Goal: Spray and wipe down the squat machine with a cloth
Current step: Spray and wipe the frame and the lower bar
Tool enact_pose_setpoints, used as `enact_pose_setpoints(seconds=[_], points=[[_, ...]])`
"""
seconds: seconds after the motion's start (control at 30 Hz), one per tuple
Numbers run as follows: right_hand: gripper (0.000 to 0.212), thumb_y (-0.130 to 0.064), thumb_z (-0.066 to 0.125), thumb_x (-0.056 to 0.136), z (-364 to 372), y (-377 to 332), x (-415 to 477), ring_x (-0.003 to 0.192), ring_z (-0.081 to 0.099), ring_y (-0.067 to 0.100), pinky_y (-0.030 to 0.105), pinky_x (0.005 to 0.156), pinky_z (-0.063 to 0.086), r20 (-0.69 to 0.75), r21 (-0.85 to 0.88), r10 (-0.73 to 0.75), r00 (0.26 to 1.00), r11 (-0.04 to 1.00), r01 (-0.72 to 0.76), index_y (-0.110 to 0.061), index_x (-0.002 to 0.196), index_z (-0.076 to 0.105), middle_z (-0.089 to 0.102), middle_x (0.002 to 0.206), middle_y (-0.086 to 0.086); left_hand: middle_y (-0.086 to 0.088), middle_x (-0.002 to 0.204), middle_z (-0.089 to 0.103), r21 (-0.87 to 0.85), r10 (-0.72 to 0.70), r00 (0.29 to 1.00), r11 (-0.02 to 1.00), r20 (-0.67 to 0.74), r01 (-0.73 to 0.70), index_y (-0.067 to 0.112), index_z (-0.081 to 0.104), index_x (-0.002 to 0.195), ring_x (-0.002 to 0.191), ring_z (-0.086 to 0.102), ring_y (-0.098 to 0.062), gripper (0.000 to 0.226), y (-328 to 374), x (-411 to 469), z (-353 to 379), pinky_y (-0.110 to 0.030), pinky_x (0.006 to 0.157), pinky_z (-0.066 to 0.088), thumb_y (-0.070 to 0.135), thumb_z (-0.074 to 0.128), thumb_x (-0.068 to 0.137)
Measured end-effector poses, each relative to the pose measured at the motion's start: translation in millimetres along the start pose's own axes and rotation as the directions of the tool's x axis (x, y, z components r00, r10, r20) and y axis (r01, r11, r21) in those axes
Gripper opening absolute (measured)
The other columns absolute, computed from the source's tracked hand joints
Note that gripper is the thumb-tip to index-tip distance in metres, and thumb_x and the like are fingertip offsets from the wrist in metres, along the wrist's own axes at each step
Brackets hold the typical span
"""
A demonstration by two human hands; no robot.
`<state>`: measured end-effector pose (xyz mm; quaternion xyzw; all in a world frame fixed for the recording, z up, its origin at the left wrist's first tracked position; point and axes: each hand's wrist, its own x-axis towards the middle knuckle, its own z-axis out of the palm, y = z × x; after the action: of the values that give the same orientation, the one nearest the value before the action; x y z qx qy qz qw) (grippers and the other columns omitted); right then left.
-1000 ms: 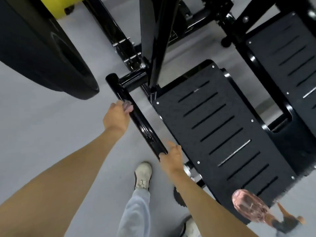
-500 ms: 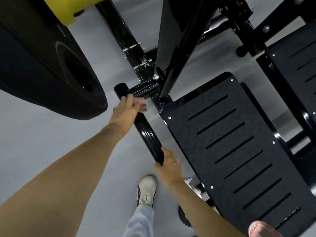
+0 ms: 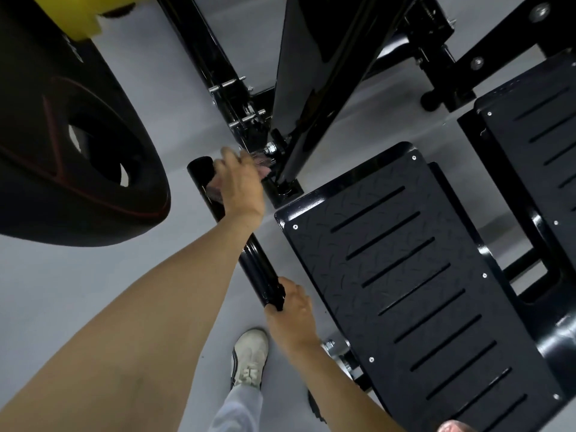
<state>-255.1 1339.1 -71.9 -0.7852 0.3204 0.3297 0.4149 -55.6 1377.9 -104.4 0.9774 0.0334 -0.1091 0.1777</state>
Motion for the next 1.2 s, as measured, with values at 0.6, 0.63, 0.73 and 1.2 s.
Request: enact_pose_setpoints(seconds=[0.6, 0.63, 0.73, 1.2], points=[[0.047, -0.011, 0.049, 0.089, 5.1, 0.2, 17.0, 0.101, 0.032, 0.011, 0.023, 0.086, 0.039, -0.061, -0.039, 0.015, 0.998, 0.999, -0.017, -0.023, 0.134, 0.041, 0.044, 0.126, -0.005, -0.012, 0.122, 0.047, -0.187, -0.168, 0.986, 0.968, 0.01, 0.167, 0.014, 0.065, 0.116, 0.114, 0.043, -0.028, 0.028, -5.2, 33.3, -17.6, -0.028, 0.086, 0.037, 0.027, 0.058, 0.091], [0.047, -0.011, 0.049, 0.089, 7.0, -0.4, 16.7, 0.101, 0.031, 0.011, 0.025, 0.089, 0.041, -0.072, -0.039, 0.018, 0.997, 0.999, -0.021, -0.023, 0.134, 0.04, 0.045, 0.127, -0.005, -0.014, 0.123, 0.047, -0.16, -0.207, 0.978, 0.967, -0.032, 0.2, 0.01, 0.064, 0.115, 0.116, 0.042, -0.03, 0.028, -12.4, 31.3, -20.4, -0.029, 0.087, 0.037, 0.025, 0.057, 0.091], [0.048, -0.009, 0.048, 0.087, 12.1, -2.5, 16.4, 0.101, 0.03, 0.012, 0.03, 0.092, 0.044, -0.105, -0.008, 0.041, 0.994, 0.999, -0.042, -0.024, 0.132, 0.04, 0.048, 0.124, -0.006, -0.018, 0.123, 0.045, -0.089, -0.213, 0.961, 0.976, -0.174, 0.2, 0.005, 0.06, 0.113, 0.118, 0.039, -0.035, 0.026, -38.1, 26.7, -24.4, -0.037, 0.093, 0.038, 0.014, 0.058, 0.088], [0.029, -0.002, 0.045, 0.089, 10.5, 6.2, 39.0, 0.096, 0.056, 0.026, 0.031, 0.077, 0.045, -0.127, 0.333, 0.27, 0.954, 0.918, -0.216, -0.029, 0.082, 0.05, 0.057, 0.098, 0.004, -0.015, 0.117, 0.054, 0.108, 0.764, 0.645, 0.64, 0.02, -0.761, 0.0, 0.063, 0.116, 0.094, 0.042, -0.03, 0.058, -111.6, -47.3, 9.3, -0.042, 0.077, 0.055, -0.018, 0.067, 0.062]])
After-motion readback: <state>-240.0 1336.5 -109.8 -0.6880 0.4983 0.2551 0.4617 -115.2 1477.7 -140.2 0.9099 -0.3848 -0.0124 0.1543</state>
